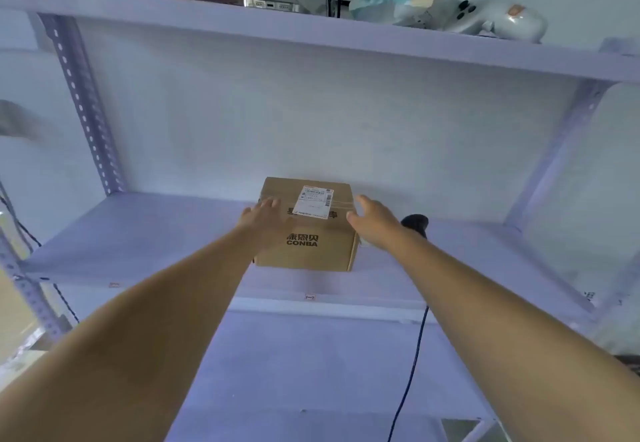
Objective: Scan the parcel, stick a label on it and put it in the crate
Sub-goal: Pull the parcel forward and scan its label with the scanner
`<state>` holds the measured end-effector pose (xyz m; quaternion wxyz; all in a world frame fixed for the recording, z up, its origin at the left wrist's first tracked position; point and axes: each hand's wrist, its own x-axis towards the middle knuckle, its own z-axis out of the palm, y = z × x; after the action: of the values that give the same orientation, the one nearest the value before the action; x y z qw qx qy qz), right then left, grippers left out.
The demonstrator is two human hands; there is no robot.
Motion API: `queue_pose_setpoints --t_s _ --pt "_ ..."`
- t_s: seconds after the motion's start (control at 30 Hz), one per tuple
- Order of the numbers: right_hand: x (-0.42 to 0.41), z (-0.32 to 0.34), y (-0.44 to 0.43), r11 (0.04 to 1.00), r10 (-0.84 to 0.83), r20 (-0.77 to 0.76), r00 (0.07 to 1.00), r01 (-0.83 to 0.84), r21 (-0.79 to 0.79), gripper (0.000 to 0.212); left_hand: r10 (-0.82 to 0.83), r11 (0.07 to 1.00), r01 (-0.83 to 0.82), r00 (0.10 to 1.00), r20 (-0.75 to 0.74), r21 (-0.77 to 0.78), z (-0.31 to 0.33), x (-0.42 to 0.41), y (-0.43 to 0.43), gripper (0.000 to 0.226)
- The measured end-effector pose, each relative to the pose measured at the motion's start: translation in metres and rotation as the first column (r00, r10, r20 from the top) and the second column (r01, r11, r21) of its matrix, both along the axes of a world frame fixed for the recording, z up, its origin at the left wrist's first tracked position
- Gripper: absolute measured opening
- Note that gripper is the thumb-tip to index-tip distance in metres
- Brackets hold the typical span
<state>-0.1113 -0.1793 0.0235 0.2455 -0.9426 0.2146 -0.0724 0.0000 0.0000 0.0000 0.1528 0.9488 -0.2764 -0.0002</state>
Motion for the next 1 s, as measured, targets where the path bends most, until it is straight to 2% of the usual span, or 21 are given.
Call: queue_pose_setpoints --t_s 0.13,0.2,0.3,0.4,0.47,0.53,0.63,0.77,0.87,1.0 --pt "0.015 -0.036 -0.004 0.963 -0.211 0.060 0.976 0.197 0.182 0.053 0.085 0.984 -0.099 0.992 -0.097 -0.149 -0.035 0.015 0.005 0.071" --pt "0.027 -0.049 -0.009 0.915 -0.307 0.103 0.946 0.263 0.306 0.054 0.101 0.948 -0.140 0.984 -0.147 -0.286 -0.048 0.025 0.003 0.074" --pt "0.040 -0.064 -0.014 0.847 -0.357 0.123 0.926 0.265 0.460 0.057 0.088 0.802 -0.211 0.967 -0.238 -0.560 -0.057 0.037 0.000 0.076" --pt "0.049 -0.074 -0.017 0.799 -0.369 0.163 0.915 0.222 0.559 0.049 0.032 0.609 -0.352 0.906 -0.421 -0.711 -0.060 0.052 -0.001 0.074" --pt "0.053 -0.080 -0.018 0.782 -0.364 0.207 0.908 0.177 0.597 0.034 -0.005 0.532 -0.469 0.831 -0.556 -0.705 -0.065 0.060 0.003 0.069" --pt "0.052 -0.084 -0.016 0.753 -0.375 0.227 0.899 0.153 0.640 0.023 -0.071 0.498 -0.562 0.732 -0.677 -0.660 -0.071 0.068 0.007 0.055" --pt "0.048 -0.084 -0.013 0.733 -0.381 0.246 0.891 0.129 0.668 0.009 -0.228 0.502 -0.590 0.615 -0.755 -0.632 -0.080 0.071 0.012 0.027" --pt "0.042 -0.082 -0.010 0.751 -0.369 0.294 0.882 0.097 0.653 0.021 -0.372 0.520 -0.503 0.595 -0.713 -0.691 -0.094 0.073 0.016 0.027" --pt "0.037 -0.084 -0.007 0.755 -0.345 0.341 0.875 0.043 0.654 0.026 -0.395 0.491 -0.527 0.575 -0.716 -0.694 -0.102 0.073 0.022 0.059" --pt "0.031 -0.085 -0.004 0.761 -0.317 0.387 0.866 -0.011 0.649 0.030 -0.440 0.493 -0.501 0.561 -0.701 -0.711 -0.104 0.074 0.029 0.062"
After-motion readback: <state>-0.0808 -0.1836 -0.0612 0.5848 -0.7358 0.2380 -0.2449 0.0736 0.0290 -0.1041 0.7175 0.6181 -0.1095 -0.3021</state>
